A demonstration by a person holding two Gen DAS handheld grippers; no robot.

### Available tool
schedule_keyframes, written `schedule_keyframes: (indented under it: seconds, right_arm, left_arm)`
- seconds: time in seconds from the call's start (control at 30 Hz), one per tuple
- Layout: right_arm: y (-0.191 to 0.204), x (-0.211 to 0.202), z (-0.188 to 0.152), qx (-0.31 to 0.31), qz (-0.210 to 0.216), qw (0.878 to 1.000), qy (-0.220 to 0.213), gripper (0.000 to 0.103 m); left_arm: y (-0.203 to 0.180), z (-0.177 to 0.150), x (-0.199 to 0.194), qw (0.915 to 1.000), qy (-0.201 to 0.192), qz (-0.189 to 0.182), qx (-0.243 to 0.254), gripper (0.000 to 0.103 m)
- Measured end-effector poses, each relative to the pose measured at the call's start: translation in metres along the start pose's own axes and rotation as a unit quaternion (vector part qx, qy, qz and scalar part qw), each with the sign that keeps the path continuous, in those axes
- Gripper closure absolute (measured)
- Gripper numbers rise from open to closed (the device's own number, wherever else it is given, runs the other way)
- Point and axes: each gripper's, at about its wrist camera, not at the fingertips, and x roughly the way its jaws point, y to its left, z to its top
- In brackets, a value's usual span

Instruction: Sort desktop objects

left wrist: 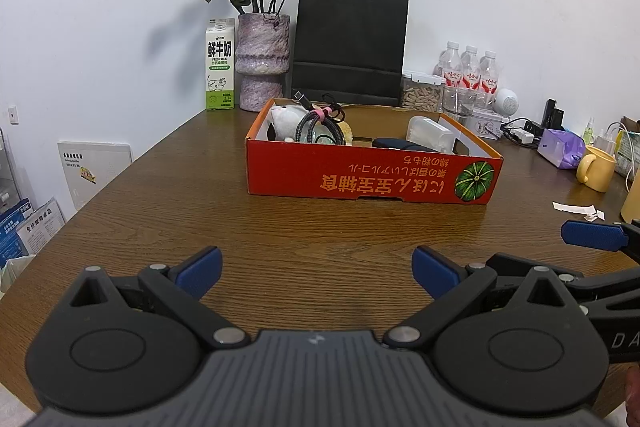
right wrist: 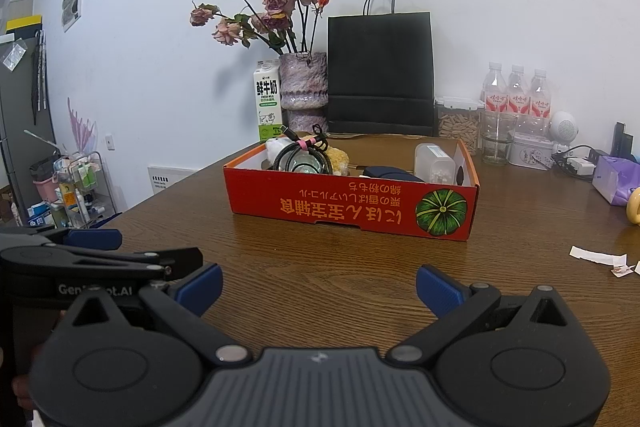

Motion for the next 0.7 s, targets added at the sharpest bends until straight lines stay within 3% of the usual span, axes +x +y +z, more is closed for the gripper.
schedule_keyframes:
  seconds: [0.7]
  right_arm:
    - [0.0010, -0.0024, -0.0006, -0.001, -0.001, 1.000, -0.004, 0.000]
  left_arm:
    - [-0.0006, -0.0020, 0.0001, 1.0000, -0.002, -0.003, -0.004, 0.000]
